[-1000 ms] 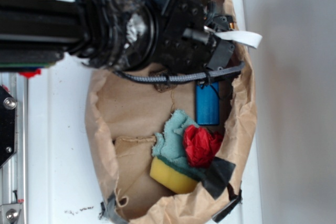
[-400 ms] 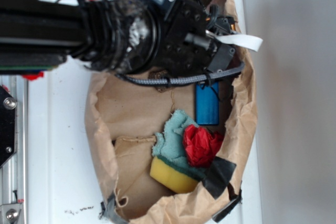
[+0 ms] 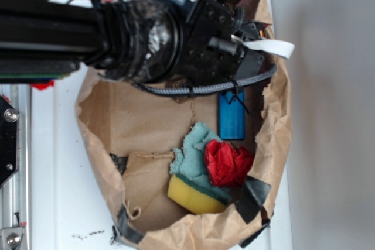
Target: Grab the green animal.
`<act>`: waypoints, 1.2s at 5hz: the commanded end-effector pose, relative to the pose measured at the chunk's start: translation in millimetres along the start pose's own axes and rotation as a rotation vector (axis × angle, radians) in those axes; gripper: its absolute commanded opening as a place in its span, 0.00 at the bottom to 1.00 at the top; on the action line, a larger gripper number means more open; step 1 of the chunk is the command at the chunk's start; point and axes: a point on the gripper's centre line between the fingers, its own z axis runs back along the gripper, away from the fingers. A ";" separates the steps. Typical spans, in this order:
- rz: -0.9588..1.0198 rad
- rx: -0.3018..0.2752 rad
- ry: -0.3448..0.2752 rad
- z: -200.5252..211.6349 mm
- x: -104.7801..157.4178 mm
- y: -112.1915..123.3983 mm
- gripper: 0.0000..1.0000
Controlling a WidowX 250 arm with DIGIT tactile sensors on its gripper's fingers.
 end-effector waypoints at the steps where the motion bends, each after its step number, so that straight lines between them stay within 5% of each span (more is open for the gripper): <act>1: 0.003 0.000 0.018 -6.5 -0.5 10.7 0.00; 3: 0.006 -0.008 0.019 -6.1 -0.8 10.8 0.00; 4: -0.001 -0.058 0.029 -1.3 -0.6 15.8 0.00; 6: -0.023 -0.270 0.071 95.6 22.1 10.3 0.00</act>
